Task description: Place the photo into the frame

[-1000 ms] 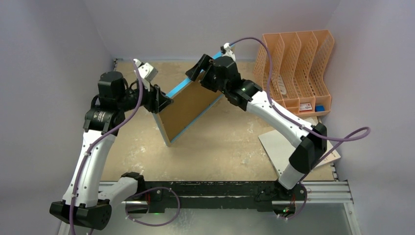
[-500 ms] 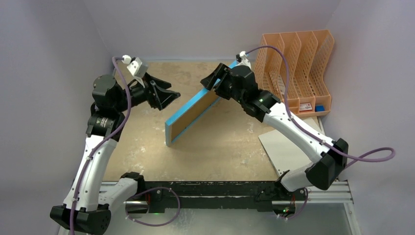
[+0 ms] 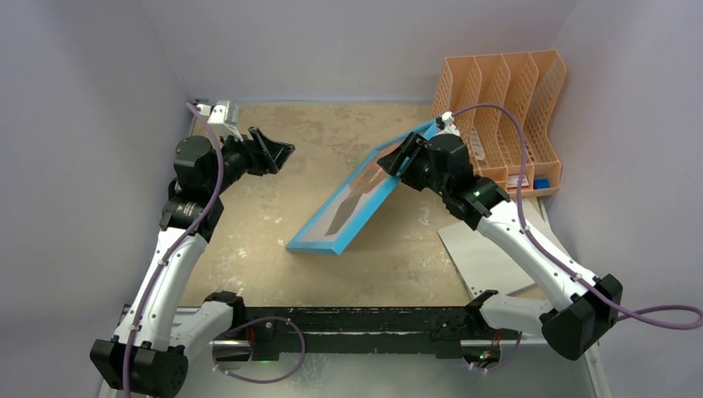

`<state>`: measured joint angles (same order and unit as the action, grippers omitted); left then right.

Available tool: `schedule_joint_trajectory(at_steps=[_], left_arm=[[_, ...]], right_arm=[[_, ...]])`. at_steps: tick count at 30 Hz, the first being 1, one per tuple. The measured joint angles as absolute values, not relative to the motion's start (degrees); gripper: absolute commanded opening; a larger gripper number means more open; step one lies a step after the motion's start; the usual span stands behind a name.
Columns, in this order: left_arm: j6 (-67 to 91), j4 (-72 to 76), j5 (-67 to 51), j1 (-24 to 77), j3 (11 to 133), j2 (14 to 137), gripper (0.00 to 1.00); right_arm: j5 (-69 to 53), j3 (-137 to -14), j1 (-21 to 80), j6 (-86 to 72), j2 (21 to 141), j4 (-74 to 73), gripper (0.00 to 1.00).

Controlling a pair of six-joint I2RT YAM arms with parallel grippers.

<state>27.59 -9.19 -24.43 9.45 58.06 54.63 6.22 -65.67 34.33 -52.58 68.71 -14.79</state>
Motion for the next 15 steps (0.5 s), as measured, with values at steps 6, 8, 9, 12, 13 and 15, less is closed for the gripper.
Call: schedule_joint_trajectory(at_steps=[6, 8, 9, 12, 13, 15], left_arm=[[31.64, -9.96, -18.06, 9.45, 55.81, 57.04, 0.62], [33.39, -10.46, -16.43, 9.45, 53.82, 58.87, 0.62], [33.93, -10.87, -15.86, 9.45, 52.93, 59.92, 0.62], [35.97, -11.97, -14.15, 9.45, 50.63, 63.07, 0.62], [36.69, -12.36, -13.15, 9.45, 50.06, 64.18, 0.62], [38.0, -12.62, -10.96, 9.45, 49.21, 65.91, 0.62]], right_arm=[[2.2, -59.92, 30.26, -49.5, 65.45, -13.72, 0.57], [-1.17, -57.71, 28.36, -47.62, 65.17, -11.42, 0.56], [-2.59, -56.93, 27.66, -46.81, 65.3, -10.44, 0.55], [-7.4, -54.13, 25.43, -43.66, 66.43, -6.2, 0.53], [-9.43, -53.28, 24.62, -42.59, 67.13, -4.51, 0.53], [-13.23, -52.07, 23.24, -40.77, 68.95, -1.19, 0.53]])
